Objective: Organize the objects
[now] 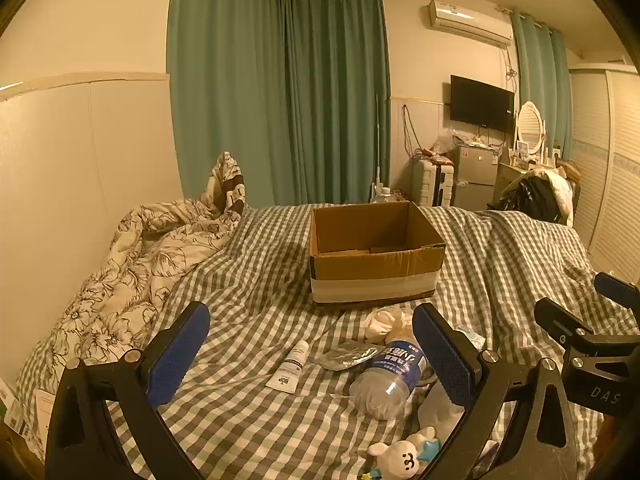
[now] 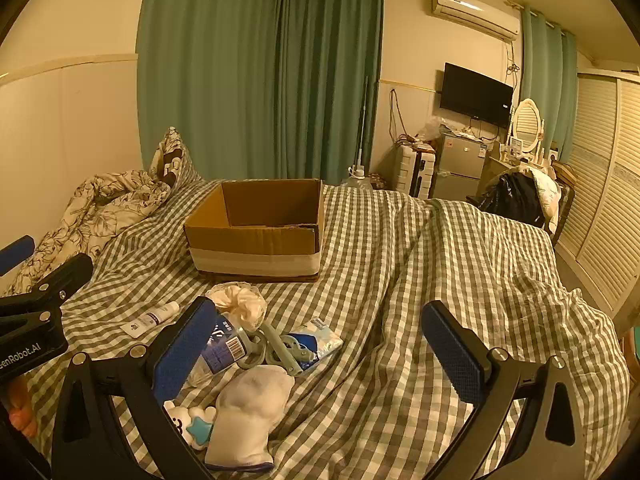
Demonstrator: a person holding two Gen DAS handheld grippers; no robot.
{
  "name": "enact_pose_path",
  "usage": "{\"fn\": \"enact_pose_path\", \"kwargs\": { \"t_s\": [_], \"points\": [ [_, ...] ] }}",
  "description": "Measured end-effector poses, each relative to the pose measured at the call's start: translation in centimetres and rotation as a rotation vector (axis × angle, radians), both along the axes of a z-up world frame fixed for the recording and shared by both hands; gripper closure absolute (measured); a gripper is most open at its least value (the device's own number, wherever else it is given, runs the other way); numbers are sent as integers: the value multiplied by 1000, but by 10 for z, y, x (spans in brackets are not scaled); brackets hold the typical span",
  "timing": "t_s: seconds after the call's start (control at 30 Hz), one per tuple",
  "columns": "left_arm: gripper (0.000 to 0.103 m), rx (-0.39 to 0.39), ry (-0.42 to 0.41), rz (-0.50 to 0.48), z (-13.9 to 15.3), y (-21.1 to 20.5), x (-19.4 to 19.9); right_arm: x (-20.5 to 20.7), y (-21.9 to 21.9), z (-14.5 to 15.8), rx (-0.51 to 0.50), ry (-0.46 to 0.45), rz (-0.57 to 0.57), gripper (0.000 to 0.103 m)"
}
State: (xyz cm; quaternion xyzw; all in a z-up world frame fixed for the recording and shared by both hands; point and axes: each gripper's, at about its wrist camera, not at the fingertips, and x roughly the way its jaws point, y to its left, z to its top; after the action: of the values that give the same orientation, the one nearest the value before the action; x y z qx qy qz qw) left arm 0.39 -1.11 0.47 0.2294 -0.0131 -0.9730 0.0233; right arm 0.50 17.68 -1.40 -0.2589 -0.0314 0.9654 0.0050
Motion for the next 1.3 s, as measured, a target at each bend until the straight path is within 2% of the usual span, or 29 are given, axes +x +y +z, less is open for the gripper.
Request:
{"fn": "enact_pose_path", "kwargs": {
  "t_s": [1.3],
  "points": [
    [0, -32, 3, 23, 4, -3, 2, 6, -8, 11, 17, -13, 12, 0]
  ]
}}
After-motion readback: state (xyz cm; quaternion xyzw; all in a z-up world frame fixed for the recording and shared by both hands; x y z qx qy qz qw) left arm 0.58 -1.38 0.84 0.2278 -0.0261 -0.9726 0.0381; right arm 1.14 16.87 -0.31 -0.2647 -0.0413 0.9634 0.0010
